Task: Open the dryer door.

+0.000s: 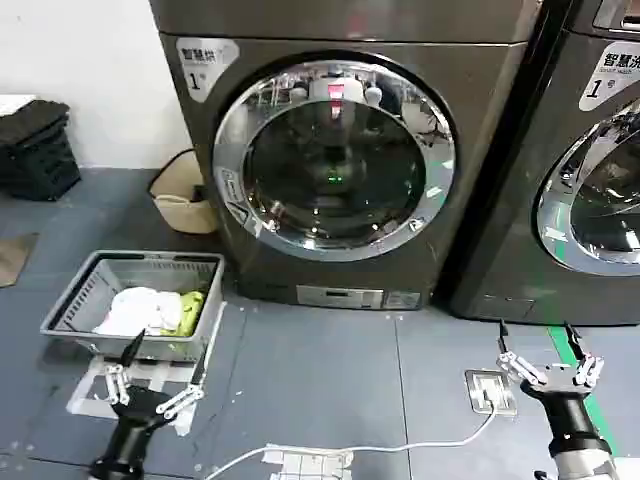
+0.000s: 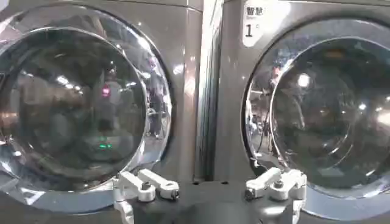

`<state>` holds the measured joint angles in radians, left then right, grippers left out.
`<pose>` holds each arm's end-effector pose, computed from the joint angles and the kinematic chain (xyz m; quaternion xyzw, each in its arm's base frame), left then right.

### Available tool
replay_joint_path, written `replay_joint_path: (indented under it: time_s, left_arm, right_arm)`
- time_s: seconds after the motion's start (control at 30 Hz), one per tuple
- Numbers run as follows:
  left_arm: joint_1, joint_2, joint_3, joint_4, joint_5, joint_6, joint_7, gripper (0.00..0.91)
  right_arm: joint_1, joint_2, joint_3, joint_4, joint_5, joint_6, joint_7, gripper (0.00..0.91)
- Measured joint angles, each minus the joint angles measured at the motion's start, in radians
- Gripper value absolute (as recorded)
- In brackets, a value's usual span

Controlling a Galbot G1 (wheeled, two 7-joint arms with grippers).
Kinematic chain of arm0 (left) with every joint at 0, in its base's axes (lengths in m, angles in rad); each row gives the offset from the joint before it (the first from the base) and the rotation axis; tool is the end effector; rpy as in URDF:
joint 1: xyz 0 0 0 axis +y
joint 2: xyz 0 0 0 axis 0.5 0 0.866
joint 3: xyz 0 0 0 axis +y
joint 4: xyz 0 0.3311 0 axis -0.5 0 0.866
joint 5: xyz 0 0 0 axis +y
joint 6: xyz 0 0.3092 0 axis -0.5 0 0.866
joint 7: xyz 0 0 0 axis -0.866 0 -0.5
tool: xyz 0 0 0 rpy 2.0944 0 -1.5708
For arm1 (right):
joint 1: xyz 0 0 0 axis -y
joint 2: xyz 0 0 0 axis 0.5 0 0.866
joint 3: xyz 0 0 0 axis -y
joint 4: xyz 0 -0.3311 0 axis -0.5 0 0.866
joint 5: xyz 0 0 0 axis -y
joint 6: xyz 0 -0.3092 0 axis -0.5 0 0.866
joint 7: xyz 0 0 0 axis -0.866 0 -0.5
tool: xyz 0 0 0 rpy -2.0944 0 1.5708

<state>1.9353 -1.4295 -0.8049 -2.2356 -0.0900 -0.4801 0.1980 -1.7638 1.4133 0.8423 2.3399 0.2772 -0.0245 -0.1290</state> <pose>0.0471 0.0867 -0.2631 0.0683 0.9812 0.1270 0.1280 0.0910 -0.0870 -0.2168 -0.0060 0.9990 -0.0282 0.0328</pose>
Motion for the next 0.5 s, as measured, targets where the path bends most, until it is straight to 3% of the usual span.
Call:
replay_joint_path:
  time_s: [0.3, 0.5]
  left_arm:
    - [0.001, 0.001, 0.004, -0.002, 0.011, 0.001, 0.001, 0.907]
    - [0.001, -0.001, 0.006, -0.007, 0.016, 0.003, 0.002, 0.907]
  right_arm:
    - [0.064, -0.121, -0.066, -0.040, 0.013, -0.025, -0.034, 0.907]
    - [0.120, -0.237, -0.125, -0.059, 0.074, -0.038, -0.065, 0.907]
